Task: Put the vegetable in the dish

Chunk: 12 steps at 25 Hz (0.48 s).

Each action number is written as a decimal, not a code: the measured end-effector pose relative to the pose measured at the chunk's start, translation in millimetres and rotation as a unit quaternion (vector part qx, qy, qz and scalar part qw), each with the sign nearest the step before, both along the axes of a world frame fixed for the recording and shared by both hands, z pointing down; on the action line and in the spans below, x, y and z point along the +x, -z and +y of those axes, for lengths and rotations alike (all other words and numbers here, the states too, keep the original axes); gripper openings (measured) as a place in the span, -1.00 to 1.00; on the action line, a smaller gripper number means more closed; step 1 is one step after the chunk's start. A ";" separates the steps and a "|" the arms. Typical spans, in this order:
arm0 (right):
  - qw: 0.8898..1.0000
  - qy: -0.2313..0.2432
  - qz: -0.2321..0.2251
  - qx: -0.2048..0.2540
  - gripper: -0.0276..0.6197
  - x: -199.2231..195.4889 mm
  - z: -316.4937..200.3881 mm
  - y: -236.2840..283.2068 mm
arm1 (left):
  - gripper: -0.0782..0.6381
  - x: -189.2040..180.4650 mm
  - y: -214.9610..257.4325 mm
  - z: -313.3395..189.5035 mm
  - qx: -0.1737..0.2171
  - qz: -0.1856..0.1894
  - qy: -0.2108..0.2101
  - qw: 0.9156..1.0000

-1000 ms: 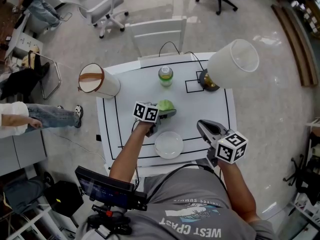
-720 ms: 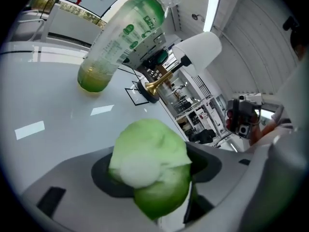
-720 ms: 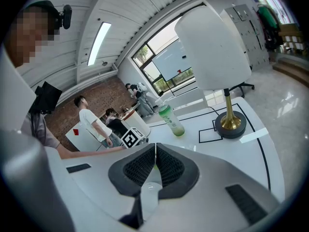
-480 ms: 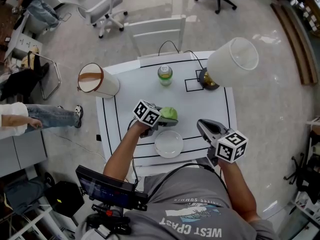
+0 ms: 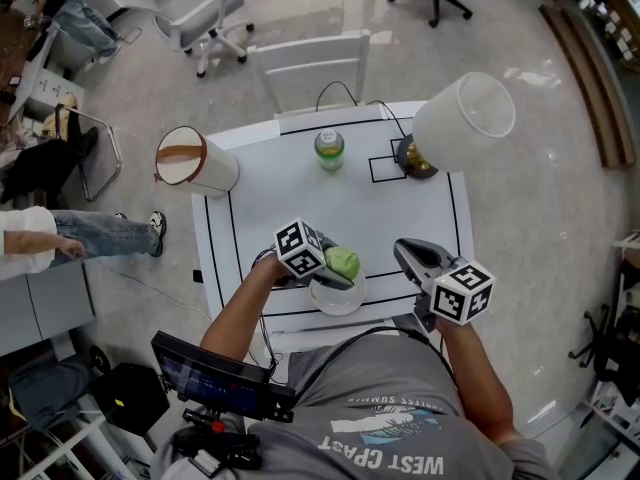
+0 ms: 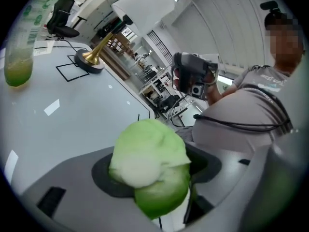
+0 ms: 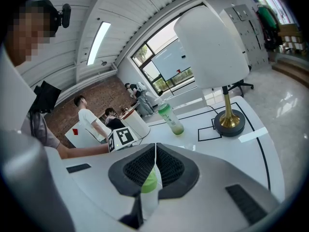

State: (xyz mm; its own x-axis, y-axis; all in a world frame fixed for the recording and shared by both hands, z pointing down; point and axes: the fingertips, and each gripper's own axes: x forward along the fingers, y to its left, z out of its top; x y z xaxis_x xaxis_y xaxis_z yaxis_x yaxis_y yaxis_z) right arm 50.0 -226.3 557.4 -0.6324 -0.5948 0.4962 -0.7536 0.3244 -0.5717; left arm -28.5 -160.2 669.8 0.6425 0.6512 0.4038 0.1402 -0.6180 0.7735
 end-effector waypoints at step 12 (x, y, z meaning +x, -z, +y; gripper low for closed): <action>1.000 0.000 0.003 -0.006 -0.89 1.1 1.2 -6.3 | 0.02 -20.0 -12.3 60.7 -0.003 -0.037 -0.148 0.988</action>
State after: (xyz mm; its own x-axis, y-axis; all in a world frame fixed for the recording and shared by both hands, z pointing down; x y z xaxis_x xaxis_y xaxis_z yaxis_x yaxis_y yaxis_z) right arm 51.2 -225.0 563.7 -0.6294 -0.5890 0.5069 -0.7568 0.3166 -0.5718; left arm -48.5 -99.5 682.1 0.3930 0.8086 0.4378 0.2573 -0.5538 0.7919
